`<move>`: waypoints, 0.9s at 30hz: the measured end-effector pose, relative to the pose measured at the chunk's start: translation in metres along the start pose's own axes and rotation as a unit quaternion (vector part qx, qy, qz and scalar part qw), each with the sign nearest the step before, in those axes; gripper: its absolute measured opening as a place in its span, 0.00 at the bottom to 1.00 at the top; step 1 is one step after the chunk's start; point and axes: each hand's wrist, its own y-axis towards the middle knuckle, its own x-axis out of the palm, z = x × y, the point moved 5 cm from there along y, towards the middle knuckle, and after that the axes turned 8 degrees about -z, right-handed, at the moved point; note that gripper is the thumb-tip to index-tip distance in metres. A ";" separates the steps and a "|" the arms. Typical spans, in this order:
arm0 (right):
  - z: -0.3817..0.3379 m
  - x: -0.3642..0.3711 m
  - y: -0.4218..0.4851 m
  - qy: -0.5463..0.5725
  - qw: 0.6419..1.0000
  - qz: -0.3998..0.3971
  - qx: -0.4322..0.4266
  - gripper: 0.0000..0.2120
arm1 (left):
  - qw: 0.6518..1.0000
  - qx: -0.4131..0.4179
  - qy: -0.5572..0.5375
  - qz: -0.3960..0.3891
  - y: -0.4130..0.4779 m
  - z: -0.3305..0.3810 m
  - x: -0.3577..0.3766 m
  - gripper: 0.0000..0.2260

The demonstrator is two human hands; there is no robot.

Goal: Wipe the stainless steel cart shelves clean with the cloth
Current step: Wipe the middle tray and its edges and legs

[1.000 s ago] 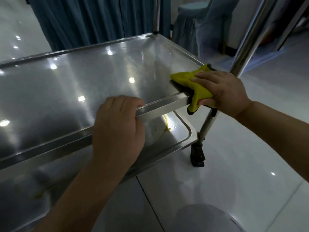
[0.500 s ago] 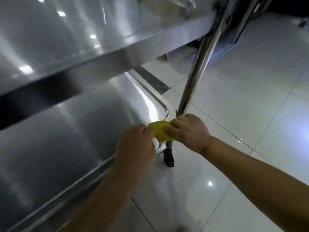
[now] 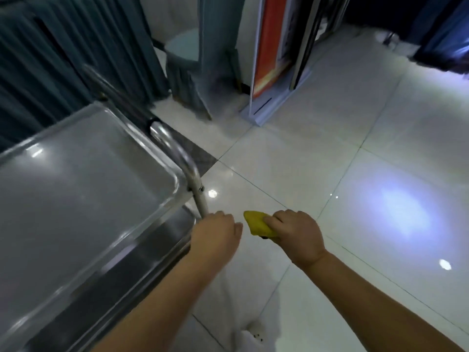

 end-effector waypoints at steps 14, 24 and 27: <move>0.075 -0.147 0.100 0.026 0.994 0.057 -0.086 0.22 | 0.838 -0.092 -0.538 0.024 0.082 0.019 -0.164 0.09; 0.139 -0.151 0.274 0.155 0.986 -0.055 -0.015 0.45 | 0.826 -0.097 -0.541 0.129 0.211 -0.059 -0.260 0.05; 0.168 -0.157 0.330 0.174 0.982 -0.067 0.035 0.46 | 0.843 -0.115 -0.506 0.139 0.243 -0.085 -0.287 0.07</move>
